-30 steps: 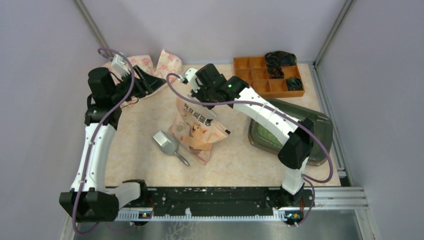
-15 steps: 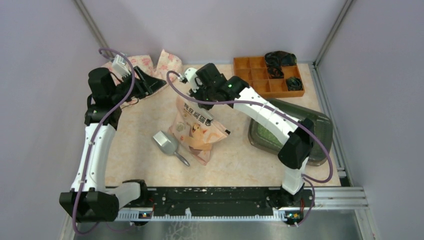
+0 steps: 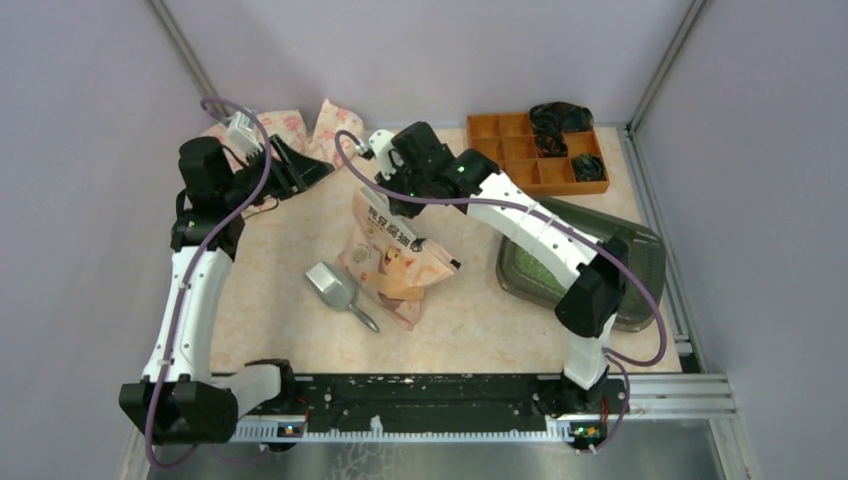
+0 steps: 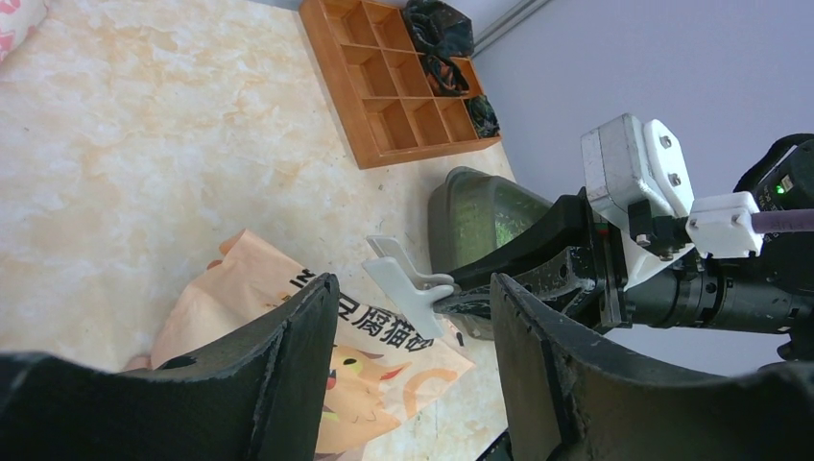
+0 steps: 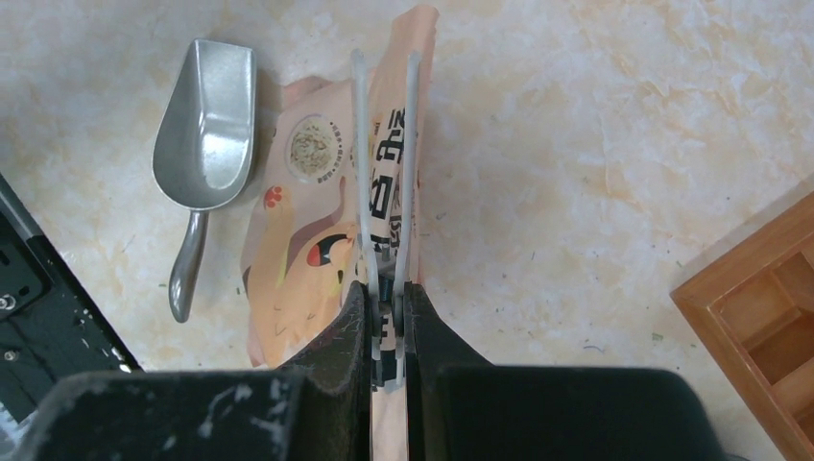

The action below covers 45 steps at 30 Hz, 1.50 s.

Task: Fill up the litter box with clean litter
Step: Clamp the cat litter bag at the center of the board.

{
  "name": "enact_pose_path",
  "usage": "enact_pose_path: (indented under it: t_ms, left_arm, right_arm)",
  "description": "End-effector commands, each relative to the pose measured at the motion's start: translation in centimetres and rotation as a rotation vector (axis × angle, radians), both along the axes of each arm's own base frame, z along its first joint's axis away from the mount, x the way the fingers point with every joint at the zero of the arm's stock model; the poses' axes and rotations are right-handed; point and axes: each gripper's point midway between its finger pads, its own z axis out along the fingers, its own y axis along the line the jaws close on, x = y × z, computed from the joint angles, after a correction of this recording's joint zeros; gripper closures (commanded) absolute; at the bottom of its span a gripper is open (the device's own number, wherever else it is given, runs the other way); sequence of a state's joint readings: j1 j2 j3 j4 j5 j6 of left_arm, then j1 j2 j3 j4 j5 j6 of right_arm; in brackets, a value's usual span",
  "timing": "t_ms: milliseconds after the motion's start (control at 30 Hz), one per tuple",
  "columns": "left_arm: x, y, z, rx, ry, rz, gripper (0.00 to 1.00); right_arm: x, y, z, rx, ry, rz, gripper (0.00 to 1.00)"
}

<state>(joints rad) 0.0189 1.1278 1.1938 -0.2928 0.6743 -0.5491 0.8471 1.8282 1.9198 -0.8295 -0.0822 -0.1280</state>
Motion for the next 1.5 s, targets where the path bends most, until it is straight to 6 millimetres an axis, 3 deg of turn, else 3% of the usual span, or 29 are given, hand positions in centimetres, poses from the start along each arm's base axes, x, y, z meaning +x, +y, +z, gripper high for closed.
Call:
enact_pose_path:
  t_ms: [0, 500, 900, 1467]
  left_arm:
    - [-0.1, 0.0, 0.2, 0.001, -0.017, -0.013, 0.35]
    - [-0.4, -0.1, 0.4, 0.002, -0.027, -0.019, 0.36]
    - [-0.5, -0.3, 0.3, -0.013, -0.021, -0.03, 0.37]
    - [-0.9, -0.4, 0.7, -0.019, -0.03, -0.036, 0.37]
  right_arm:
    - [0.4, 1.4, 1.8, 0.074, -0.016, 0.009, 1.0]
    - [0.5, 0.8, -0.8, 0.017, 0.03, 0.0, 1.0]
    - [-1.5, -0.7, -2.2, -0.093, 0.127, 0.047, 1.0]
    - [-3.0, -0.6, -3.9, -0.143, 0.237, 0.083, 1.0]
